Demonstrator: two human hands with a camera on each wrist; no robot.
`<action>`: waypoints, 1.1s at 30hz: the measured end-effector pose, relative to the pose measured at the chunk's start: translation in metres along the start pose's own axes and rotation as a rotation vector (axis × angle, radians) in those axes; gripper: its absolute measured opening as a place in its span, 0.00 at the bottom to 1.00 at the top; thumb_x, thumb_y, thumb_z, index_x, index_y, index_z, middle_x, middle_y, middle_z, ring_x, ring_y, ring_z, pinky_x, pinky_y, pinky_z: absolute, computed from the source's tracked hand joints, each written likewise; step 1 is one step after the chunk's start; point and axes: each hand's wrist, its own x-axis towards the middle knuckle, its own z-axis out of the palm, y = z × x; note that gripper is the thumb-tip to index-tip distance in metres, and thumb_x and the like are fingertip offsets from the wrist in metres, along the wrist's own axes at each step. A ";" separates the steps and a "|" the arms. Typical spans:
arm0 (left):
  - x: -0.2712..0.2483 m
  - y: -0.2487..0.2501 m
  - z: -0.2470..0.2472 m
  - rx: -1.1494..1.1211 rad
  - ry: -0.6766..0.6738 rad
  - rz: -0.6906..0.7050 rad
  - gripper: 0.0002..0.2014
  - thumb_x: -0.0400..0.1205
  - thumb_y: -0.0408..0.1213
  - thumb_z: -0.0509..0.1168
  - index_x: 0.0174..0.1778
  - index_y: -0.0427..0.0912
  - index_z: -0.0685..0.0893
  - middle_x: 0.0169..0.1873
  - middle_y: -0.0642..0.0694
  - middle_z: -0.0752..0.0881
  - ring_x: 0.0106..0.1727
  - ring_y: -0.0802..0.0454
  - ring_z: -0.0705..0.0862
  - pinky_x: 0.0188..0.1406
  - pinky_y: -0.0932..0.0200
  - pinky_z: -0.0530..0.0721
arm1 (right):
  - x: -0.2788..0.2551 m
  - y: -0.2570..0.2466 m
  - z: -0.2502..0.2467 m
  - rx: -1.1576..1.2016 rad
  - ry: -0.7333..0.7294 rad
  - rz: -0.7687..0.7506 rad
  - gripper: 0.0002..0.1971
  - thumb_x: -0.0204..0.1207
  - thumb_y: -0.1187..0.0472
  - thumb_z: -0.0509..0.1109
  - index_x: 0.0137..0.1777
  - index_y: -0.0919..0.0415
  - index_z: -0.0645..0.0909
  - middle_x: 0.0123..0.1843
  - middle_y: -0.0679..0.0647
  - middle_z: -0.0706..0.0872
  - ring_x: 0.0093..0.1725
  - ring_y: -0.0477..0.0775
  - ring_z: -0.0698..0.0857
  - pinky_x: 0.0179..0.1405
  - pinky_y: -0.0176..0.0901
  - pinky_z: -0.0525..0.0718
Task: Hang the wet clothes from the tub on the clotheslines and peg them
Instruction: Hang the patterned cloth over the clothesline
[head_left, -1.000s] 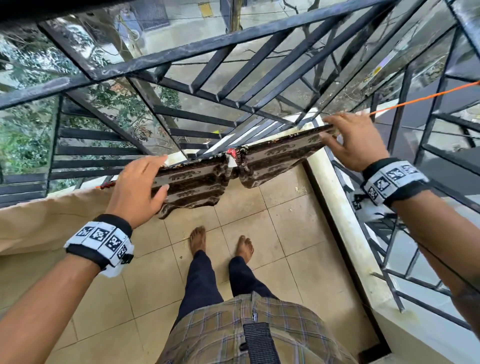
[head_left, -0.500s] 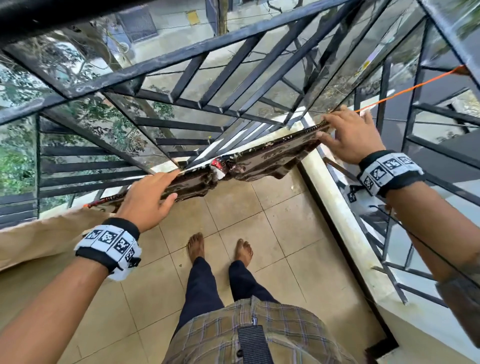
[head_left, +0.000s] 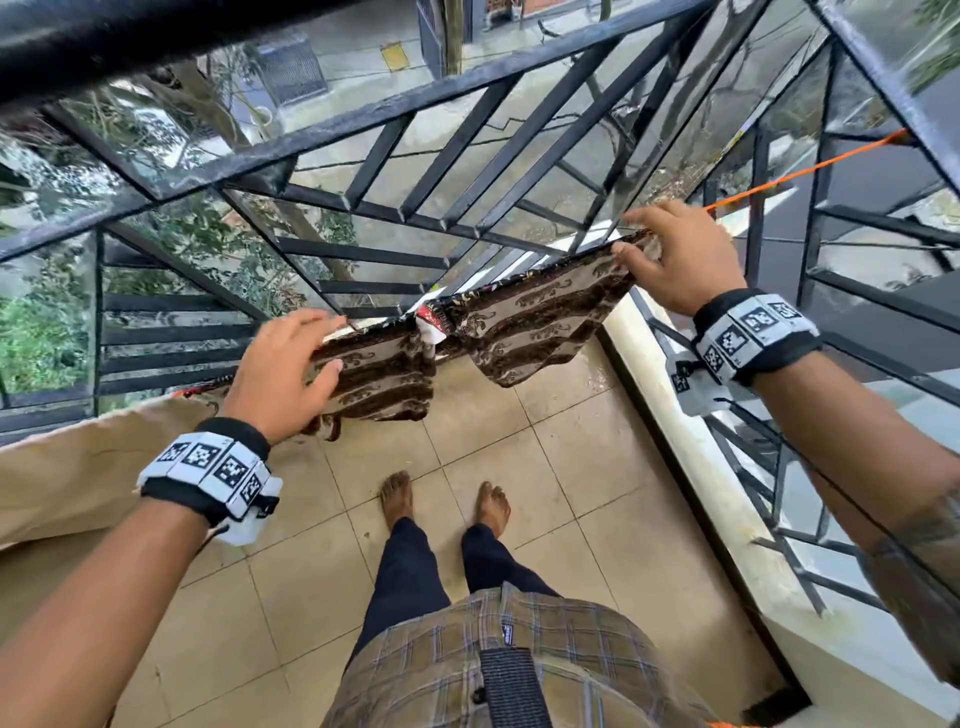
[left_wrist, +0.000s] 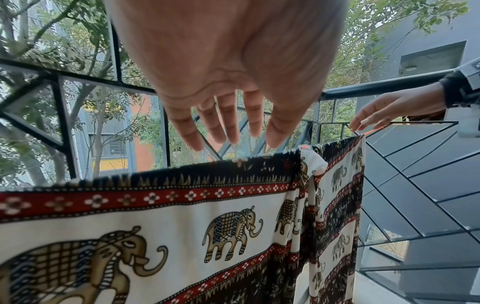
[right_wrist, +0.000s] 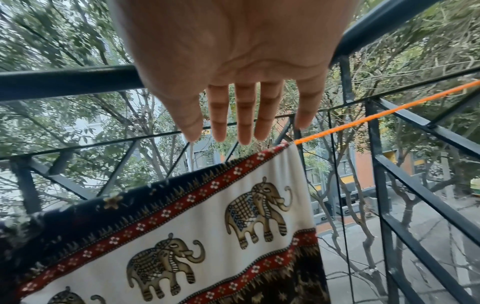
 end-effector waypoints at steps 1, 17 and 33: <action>-0.005 0.001 -0.002 -0.014 -0.003 0.001 0.22 0.84 0.40 0.65 0.75 0.43 0.76 0.69 0.39 0.79 0.69 0.39 0.75 0.70 0.42 0.72 | -0.001 -0.007 -0.002 0.014 0.004 -0.017 0.22 0.79 0.41 0.63 0.65 0.52 0.82 0.59 0.57 0.84 0.61 0.64 0.81 0.59 0.59 0.81; -0.153 0.000 -0.028 -0.240 -0.089 -0.074 0.14 0.83 0.49 0.65 0.64 0.56 0.84 0.50 0.61 0.86 0.48 0.64 0.84 0.50 0.56 0.86 | -0.081 -0.229 0.054 0.015 -0.369 -0.353 0.12 0.80 0.44 0.64 0.56 0.45 0.85 0.51 0.51 0.90 0.53 0.60 0.87 0.48 0.50 0.84; -0.569 -0.101 -0.017 -0.645 0.466 -0.574 0.08 0.76 0.53 0.65 0.50 0.66 0.85 0.44 0.54 0.91 0.42 0.58 0.88 0.41 0.65 0.84 | -0.348 -0.568 0.111 0.090 -0.571 -0.958 0.13 0.77 0.40 0.64 0.55 0.41 0.86 0.46 0.48 0.91 0.49 0.60 0.89 0.48 0.51 0.87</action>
